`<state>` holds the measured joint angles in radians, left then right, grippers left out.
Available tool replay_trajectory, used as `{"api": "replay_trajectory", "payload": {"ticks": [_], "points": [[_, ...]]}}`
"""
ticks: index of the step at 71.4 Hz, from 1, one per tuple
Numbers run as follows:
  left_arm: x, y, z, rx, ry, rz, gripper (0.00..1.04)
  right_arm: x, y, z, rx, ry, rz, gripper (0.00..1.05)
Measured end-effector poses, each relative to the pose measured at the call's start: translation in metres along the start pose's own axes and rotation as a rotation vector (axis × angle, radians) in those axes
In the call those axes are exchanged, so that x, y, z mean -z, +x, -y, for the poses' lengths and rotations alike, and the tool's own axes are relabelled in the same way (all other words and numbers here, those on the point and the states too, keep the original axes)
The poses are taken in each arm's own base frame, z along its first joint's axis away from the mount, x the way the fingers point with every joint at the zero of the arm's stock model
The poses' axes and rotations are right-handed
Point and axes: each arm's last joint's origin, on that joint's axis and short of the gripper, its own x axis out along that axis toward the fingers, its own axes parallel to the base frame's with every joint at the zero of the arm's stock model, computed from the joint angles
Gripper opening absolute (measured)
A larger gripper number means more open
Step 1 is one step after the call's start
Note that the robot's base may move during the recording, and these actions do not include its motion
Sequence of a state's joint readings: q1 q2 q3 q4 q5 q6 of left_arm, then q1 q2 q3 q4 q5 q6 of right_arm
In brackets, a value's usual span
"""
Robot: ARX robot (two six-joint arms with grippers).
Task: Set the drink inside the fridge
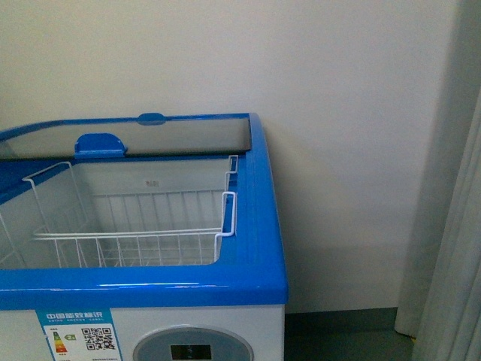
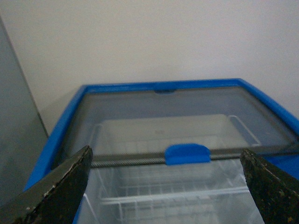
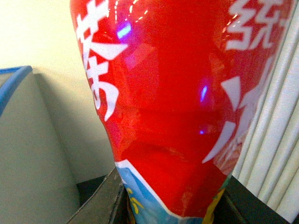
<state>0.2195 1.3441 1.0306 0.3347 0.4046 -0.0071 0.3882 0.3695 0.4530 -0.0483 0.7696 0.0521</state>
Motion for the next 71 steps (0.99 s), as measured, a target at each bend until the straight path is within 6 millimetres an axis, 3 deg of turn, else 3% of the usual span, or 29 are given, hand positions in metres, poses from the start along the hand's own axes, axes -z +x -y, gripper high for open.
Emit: {"api": "replay_trajectory", "payload": {"ticks": [11, 14, 21, 28, 45, 54, 71], "points": [[0.019, -0.074, 0.014, 0.083, -0.162, -0.062, 0.97, 0.000, 0.000, 0.000, 0.002, 0.000, 0.000, 0.35], [0.023, -0.086, 0.017, 0.079, -0.172, -0.067, 0.96, 0.000, 0.000, 0.000, 0.001, 0.000, 0.000, 0.35], [0.041, -0.127, 0.031, -0.153, -0.075, -0.024, 0.77, 0.000, 0.000, 0.000, 0.000, 0.000, 0.000, 0.35], [0.065, -0.149, 0.045, -0.195, -0.031, -0.009, 0.61, 0.000, 0.000, 0.000, 0.001, 0.000, 0.000, 0.35], [0.107, -0.159, 0.063, -0.192, -0.017, -0.029, 0.22, 0.002, 0.001, 0.002, -0.341, -0.197, -0.364, 0.35], [0.119, -0.164, 0.069, -0.194, -0.013, -0.024, 0.02, 0.000, 0.006, 0.001, -0.451, -0.282, -0.394, 0.35], [0.137, -0.169, 0.081, -0.216, -0.008, -0.022, 0.03, -0.047, 0.059, -0.032, -0.702, -0.625, -0.189, 0.35]]}}
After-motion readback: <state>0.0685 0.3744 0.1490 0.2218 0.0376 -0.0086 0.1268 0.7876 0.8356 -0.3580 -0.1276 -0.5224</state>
